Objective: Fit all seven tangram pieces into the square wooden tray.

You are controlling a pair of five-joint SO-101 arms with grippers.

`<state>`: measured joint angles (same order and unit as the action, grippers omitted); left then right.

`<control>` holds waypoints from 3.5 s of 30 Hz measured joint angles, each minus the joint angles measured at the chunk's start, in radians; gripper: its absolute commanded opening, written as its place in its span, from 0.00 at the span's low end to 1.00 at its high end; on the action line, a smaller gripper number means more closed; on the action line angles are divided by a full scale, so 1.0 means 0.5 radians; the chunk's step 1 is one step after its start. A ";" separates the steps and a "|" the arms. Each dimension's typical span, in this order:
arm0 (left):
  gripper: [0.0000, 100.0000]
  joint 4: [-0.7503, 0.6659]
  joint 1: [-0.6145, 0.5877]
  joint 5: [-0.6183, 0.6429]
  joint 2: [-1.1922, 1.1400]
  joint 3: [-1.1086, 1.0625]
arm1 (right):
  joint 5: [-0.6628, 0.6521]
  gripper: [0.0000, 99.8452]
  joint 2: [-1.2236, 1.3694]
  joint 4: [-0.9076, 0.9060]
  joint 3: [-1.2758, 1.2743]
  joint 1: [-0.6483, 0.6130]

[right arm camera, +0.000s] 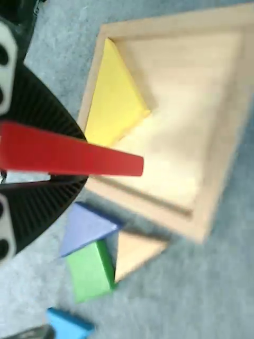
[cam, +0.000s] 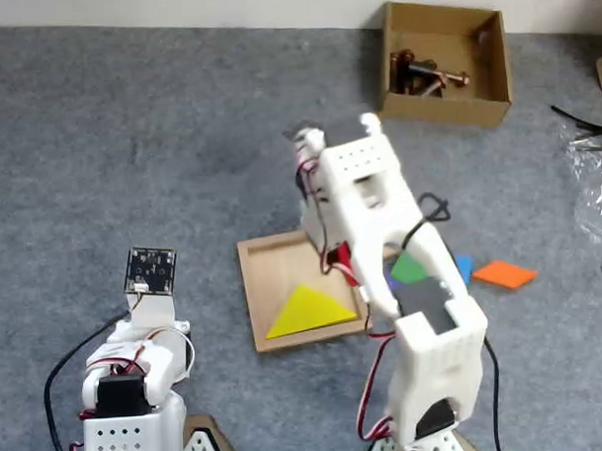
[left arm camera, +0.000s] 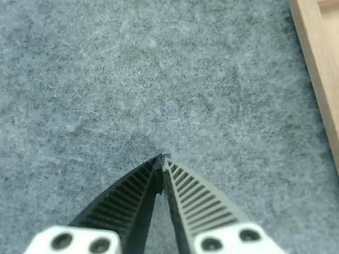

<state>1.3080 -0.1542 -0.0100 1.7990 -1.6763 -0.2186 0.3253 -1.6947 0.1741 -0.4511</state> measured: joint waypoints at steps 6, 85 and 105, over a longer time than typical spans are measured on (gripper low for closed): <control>0.01 0.000 0.000 0.000 0.000 0.000 | -0.021 0.01 -0.092 0.199 -0.341 -0.061; 0.01 0.000 0.000 0.000 0.000 0.000 | -0.025 0.11 -0.169 0.494 -0.654 -0.012; 0.01 0.000 0.000 0.000 0.000 0.000 | -0.028 0.11 -0.169 0.540 -0.654 0.034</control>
<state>1.3080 -0.1542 -0.0100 1.7990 -1.6763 -0.2325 0.2409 -1.4246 -0.1527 -0.4342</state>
